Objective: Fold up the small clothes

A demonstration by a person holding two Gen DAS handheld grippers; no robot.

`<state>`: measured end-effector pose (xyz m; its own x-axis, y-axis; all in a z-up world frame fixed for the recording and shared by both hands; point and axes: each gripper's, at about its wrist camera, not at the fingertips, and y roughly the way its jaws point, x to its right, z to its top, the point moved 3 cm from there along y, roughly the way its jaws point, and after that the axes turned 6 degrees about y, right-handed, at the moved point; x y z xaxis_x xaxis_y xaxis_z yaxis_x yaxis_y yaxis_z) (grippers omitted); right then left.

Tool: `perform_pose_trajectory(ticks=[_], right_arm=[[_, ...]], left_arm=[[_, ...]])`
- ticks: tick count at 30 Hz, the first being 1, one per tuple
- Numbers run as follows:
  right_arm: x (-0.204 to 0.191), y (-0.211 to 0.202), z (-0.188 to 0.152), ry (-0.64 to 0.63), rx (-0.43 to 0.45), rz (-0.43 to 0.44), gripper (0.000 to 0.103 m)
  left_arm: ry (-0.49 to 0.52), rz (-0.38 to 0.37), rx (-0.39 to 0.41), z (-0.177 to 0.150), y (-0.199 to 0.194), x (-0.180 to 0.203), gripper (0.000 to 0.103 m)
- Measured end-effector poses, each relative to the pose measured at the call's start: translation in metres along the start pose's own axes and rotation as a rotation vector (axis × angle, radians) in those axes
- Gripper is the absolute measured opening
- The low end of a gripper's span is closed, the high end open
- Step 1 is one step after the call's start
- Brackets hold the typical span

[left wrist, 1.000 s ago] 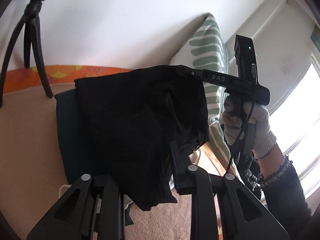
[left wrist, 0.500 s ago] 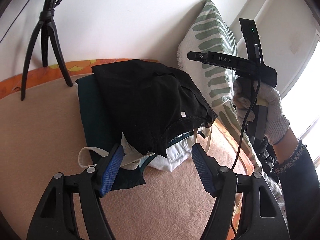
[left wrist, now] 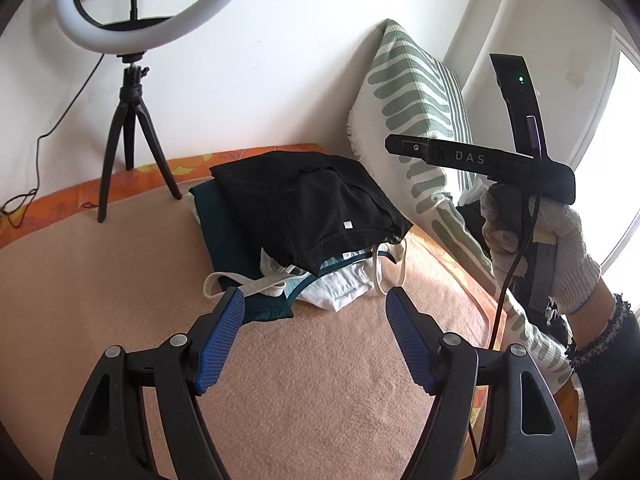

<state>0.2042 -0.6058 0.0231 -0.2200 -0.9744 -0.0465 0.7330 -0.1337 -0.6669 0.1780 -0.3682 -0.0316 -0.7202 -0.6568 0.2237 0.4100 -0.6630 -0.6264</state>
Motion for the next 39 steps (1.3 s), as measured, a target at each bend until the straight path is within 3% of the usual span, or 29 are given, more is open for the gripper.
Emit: perform_pose_trajectory(ticks=[5, 12, 24, 32, 39], right_arm=[[-0.022, -0.041, -0.012, -0.016, 0.035, -0.014, 0.093], [-0.038, -0.090, -0.036, 0.034, 0.087, -0.016, 0.100], [-0.073, -0.153, -0.091, 0.019, 0.137, -0.051, 0.103], [-0.092, -0.171, -0.126, 0.047, 0.158, -0.041, 0.103], [-0.098, -0.173, -0.152, 0.110, 0.179, -0.067, 0.103]], left_arm=[[0.024, 0.032, 0.035, -0.008, -0.037, 0.007, 0.080], [0.057, 0.069, 0.068, -0.024, -0.078, 0.014, 0.081], [0.132, 0.120, 0.107, -0.059, -0.132, 0.035, 0.081], [0.150, 0.176, 0.124, -0.085, -0.154, 0.034, 0.082], [0.175, 0.249, 0.147, -0.103, -0.160, 0.030, 0.093]])
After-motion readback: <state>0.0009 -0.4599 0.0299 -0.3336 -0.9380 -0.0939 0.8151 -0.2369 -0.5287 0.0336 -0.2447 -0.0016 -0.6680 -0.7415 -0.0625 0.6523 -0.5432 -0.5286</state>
